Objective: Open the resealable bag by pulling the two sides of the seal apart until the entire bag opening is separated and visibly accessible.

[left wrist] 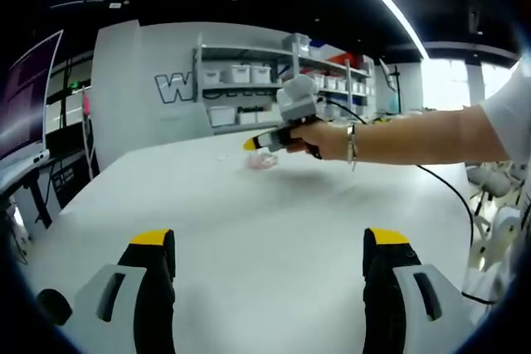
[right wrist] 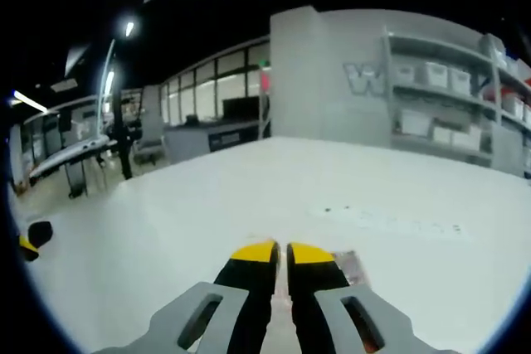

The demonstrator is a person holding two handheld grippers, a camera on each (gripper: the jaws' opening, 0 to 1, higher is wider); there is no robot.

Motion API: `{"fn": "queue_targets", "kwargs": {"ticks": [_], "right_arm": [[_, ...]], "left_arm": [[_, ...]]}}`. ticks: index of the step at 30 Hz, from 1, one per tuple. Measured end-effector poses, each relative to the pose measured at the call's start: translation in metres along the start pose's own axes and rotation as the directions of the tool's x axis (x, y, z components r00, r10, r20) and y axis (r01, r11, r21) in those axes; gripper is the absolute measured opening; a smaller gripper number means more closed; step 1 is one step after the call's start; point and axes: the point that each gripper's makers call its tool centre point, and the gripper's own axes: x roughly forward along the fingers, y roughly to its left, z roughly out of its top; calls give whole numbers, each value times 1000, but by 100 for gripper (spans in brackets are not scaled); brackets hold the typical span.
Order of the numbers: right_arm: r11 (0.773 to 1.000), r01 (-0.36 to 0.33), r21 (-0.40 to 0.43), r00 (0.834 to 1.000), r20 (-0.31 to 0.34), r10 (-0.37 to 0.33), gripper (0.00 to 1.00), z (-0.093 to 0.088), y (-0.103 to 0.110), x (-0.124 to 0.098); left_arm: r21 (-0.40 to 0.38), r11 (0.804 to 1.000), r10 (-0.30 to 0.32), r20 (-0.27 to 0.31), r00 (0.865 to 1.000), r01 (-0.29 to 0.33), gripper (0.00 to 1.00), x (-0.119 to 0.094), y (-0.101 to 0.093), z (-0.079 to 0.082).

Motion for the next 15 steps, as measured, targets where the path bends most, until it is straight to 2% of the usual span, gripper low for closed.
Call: {"fn": "queue_targets", "kwargs": {"ticks": [15], "right_arm": [[1000,5,-22,1000,-4,-5,8,-4,3,-2]], "left_arm": [[7,1000,4,-3,1000,-4,92,0,2,0]]}}
